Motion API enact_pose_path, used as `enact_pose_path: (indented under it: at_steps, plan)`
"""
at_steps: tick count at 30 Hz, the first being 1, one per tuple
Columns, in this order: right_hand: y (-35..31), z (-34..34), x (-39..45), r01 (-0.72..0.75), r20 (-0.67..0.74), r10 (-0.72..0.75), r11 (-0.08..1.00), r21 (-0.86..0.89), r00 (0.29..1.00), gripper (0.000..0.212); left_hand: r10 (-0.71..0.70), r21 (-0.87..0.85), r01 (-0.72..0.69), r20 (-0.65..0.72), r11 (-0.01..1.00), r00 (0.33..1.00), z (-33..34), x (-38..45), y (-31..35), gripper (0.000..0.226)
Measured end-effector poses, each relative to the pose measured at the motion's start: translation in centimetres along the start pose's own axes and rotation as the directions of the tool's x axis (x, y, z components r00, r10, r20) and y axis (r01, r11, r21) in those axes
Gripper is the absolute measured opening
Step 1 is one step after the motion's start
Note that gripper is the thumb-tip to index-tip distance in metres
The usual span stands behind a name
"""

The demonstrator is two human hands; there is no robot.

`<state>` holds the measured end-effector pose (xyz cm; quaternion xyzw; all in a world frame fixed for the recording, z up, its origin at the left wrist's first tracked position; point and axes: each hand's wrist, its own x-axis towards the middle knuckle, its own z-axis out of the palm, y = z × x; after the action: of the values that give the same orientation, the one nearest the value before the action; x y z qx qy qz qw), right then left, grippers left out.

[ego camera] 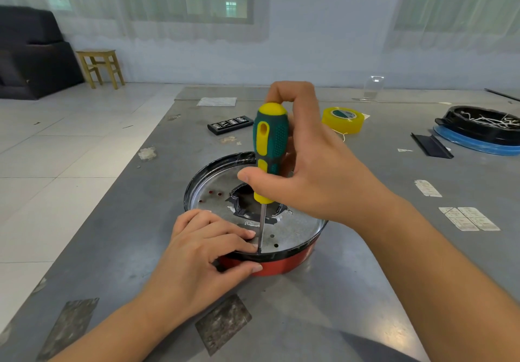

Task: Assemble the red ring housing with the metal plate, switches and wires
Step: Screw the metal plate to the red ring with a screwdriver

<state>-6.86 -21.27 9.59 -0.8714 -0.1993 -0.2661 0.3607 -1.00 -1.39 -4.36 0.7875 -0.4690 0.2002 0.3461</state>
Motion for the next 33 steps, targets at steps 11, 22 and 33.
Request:
enact_pose_path:
  at_steps: [11, 22, 33]
  plan:
    - [-0.2, -0.7, 0.2, -0.055, 0.080, 0.041, 0.980, 0.191, 0.996, 0.053, 0.002, 0.004, -0.002, 0.009, 1.000, 1.000, -0.1, -0.1, 0.0, 0.028]
    - [-1.2, -1.2, 0.2, 0.000, -0.106, -0.030, 0.962, -0.271, 0.994, 0.026, 0.015, 0.015, -0.015, 0.003, 1.000, 1.000, -0.1, 0.0, 0.1, 0.028]
    - [-2.2, -1.6, 1.5, -0.146, -0.092, 0.118, 0.897, -0.417, 0.989, 0.033, 0.011, 0.052, -0.012, 0.025, 0.999, 1.000, -0.4, 0.0, 0.6, 0.034]
